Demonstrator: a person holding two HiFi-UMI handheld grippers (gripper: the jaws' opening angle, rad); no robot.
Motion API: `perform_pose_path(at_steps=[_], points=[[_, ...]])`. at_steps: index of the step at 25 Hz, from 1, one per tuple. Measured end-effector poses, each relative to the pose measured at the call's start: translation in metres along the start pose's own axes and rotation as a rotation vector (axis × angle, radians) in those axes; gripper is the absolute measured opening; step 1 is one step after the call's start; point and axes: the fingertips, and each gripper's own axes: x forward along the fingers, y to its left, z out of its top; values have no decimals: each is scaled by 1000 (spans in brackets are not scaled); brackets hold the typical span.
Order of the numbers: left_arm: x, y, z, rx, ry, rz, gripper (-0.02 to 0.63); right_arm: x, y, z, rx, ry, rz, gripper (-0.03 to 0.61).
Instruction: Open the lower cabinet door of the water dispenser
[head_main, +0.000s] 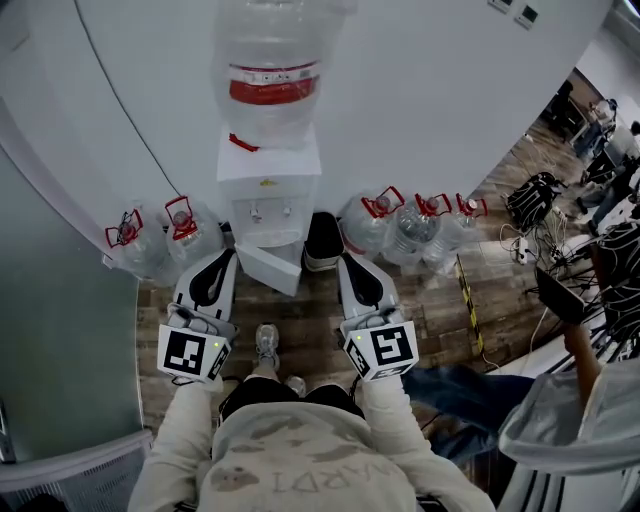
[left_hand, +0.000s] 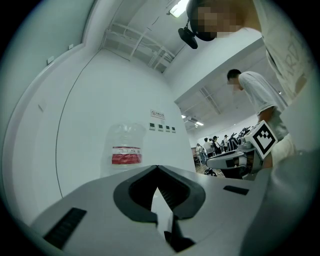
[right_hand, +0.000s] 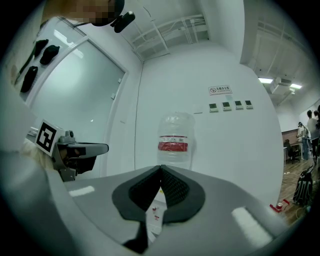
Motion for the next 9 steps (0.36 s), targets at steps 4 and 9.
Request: perform_pose_path(at_steps=[4,9], points=[[-3,-1,1,-2,-5,3,2,-2,3,0,9,-5,-2,3],[-7,1,3,-6,-8,5,2,-2,7,4,-9,-4,7,3]])
